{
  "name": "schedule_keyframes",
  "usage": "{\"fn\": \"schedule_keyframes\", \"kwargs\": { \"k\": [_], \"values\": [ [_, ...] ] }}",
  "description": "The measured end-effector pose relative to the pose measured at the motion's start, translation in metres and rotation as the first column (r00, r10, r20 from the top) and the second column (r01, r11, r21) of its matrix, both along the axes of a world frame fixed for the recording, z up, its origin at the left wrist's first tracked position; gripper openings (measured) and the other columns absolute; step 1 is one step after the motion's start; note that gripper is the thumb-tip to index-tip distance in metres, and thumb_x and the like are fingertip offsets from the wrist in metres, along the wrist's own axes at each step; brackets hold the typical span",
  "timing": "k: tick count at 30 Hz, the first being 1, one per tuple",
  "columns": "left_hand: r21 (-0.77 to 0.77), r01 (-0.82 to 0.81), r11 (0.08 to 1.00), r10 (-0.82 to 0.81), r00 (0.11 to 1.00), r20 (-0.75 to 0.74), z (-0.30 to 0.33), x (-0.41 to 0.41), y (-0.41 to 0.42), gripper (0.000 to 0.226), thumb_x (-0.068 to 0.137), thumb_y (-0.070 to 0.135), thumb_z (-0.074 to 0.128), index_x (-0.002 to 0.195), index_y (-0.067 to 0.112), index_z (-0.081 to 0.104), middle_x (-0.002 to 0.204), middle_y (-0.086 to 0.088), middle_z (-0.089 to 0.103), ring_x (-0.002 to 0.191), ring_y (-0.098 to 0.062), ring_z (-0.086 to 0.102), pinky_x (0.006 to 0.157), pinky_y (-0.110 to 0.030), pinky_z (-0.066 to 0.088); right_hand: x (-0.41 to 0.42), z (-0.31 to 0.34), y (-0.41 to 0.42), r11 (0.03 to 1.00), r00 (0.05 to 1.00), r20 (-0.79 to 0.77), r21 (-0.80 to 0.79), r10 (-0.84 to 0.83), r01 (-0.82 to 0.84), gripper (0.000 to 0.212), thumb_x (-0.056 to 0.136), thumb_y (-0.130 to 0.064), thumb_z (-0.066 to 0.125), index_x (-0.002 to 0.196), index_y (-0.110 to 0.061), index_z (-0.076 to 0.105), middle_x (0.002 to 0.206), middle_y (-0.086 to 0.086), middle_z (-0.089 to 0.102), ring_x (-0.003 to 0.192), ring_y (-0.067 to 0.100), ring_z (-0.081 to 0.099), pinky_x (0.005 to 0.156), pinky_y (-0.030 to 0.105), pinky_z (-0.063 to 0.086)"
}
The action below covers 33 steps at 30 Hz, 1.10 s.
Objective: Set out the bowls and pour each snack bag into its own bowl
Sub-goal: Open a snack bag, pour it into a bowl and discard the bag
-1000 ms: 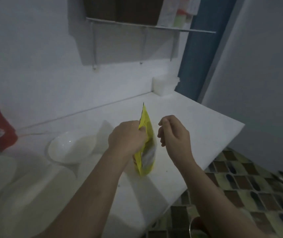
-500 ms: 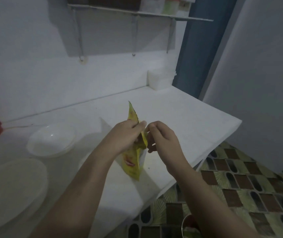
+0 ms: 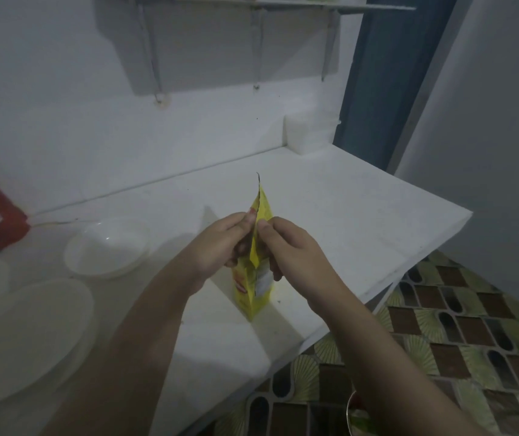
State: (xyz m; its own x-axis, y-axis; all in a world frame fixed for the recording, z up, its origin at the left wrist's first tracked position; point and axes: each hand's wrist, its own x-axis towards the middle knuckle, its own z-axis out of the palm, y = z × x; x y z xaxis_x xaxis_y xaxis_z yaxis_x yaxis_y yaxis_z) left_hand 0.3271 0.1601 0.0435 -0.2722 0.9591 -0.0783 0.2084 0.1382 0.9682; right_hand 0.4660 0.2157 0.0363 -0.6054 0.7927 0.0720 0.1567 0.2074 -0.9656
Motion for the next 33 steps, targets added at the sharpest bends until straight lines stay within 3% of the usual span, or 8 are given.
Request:
{"fn": "schedule_keyframes", "kwargs": {
  "k": [6,11,16,20,27,30,33],
  "values": [
    [-0.033,-0.060,0.998,0.060,0.998,0.001,0.000,0.001,0.003,0.036,0.103,0.038,0.039,0.072,0.020,0.045,0.057,0.010,0.036,0.050,-0.007,0.032,0.053,-0.023,0.028,-0.003,0.000,0.000,0.999,0.999,0.032,0.036,0.007,-0.008,0.037,0.099,-0.044,0.052,0.080,-0.012,0.058,0.069,-0.005,0.053,0.062,0.010,0.048,0.063,0.026,0.044],
    [-0.014,-0.049,0.999,0.049,0.999,0.012,0.000,0.000,0.002,0.034,0.104,0.029,0.038,0.073,0.020,0.046,0.057,0.009,0.037,0.050,-0.007,0.032,0.055,-0.025,0.026,-0.007,-0.001,0.001,0.998,0.998,0.068,0.056,0.004,-0.008,0.028,0.098,-0.034,0.054,0.086,-0.009,0.058,0.077,0.004,0.059,0.067,0.011,0.051,0.066,0.031,0.047],
    [-0.010,-0.041,0.999,0.041,0.999,-0.021,-0.001,0.001,0.003,0.036,0.104,0.028,0.038,0.070,0.017,0.043,0.060,0.006,0.036,0.053,-0.009,0.031,0.053,-0.024,0.025,-0.008,0.002,0.000,0.998,0.995,0.098,0.069,-0.014,0.008,0.024,0.095,-0.025,0.049,0.080,-0.007,0.054,0.066,-0.005,0.052,0.063,0.012,0.048,0.064,0.033,0.046],
    [0.012,-0.045,0.999,0.046,0.993,-0.109,-0.003,-0.001,0.003,0.036,0.103,0.024,0.039,0.068,0.016,0.040,0.057,0.008,0.035,0.052,-0.010,0.029,0.053,-0.026,0.026,-0.008,0.003,-0.001,0.997,0.993,0.117,0.075,-0.003,-0.006,0.023,0.094,-0.019,0.047,0.075,-0.008,0.052,0.064,-0.003,0.052,0.062,0.015,0.049,0.064,0.044,0.051],
    [0.116,-0.079,0.990,0.105,0.963,-0.247,-0.009,0.000,0.002,0.043,0.097,0.017,0.046,0.056,0.029,0.048,0.057,0.012,0.041,0.054,-0.008,0.035,0.059,-0.031,0.032,-0.003,0.014,0.008,0.983,0.938,0.320,0.082,0.130,-0.164,0.024,0.093,-0.024,0.055,0.097,0.000,0.060,0.091,0.014,0.070,0.082,0.027,0.072,0.077,0.047,0.061],
    [0.163,-0.087,0.983,0.125,0.963,-0.240,-0.012,0.003,0.001,0.041,0.097,0.017,0.047,0.057,0.027,0.046,0.058,0.009,0.040,0.056,-0.009,0.034,0.059,-0.031,0.031,-0.002,0.016,0.008,0.988,0.939,0.323,0.062,0.117,-0.144,0.026,0.093,-0.020,0.054,0.089,0.006,0.056,0.083,0.014,0.068,0.077,0.026,0.074,0.080,0.051,0.060],
    [0.204,-0.109,0.973,0.158,0.956,-0.247,-0.012,0.004,0.002,0.036,0.096,0.013,0.048,0.061,0.017,0.041,0.057,0.011,0.036,0.056,-0.009,0.031,0.056,-0.029,0.027,-0.004,0.015,0.003,0.996,0.958,0.284,0.061,0.039,-0.059,0.024,0.093,-0.017,0.054,0.074,-0.006,0.046,0.072,0.007,0.050,0.071,0.028,0.075,0.076,0.050,0.059]
  ]
}}
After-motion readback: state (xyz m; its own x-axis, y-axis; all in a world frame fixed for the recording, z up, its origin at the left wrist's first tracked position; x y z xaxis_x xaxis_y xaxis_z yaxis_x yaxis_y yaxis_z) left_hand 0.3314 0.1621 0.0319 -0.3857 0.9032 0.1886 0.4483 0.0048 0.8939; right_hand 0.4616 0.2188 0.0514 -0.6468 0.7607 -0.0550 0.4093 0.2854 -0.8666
